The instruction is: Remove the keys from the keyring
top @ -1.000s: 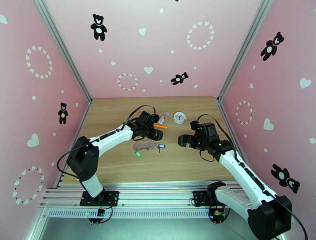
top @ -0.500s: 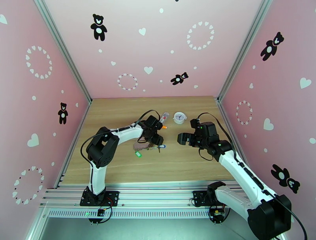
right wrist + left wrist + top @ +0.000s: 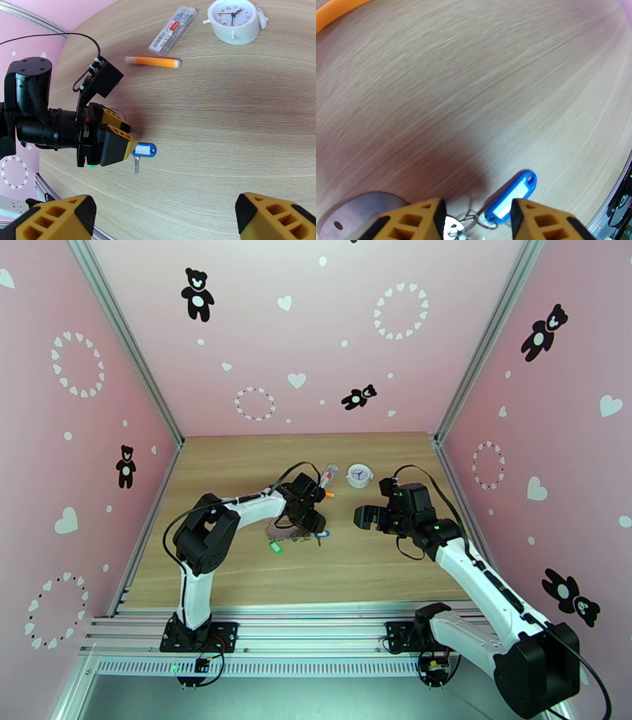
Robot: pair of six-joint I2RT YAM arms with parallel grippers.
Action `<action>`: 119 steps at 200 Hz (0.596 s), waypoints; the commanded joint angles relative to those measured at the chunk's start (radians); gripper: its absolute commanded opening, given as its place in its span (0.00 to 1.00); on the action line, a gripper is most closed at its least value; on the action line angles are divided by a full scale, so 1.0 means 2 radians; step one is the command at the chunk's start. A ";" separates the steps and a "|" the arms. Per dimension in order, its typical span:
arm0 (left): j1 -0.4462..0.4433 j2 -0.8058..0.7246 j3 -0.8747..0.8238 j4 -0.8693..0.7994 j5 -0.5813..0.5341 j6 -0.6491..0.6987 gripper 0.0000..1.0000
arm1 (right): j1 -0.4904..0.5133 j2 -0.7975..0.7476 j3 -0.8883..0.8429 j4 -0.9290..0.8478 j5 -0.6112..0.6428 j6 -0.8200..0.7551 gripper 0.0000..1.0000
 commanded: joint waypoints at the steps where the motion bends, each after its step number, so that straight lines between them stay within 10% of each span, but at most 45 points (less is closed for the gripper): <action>1: -0.002 -0.015 -0.015 0.004 0.022 0.006 0.46 | 0.003 -0.004 0.004 0.004 0.001 0.003 0.99; 119: -0.002 -0.061 -0.030 -0.008 0.020 0.044 0.46 | 0.002 -0.017 0.003 0.004 0.005 0.009 0.99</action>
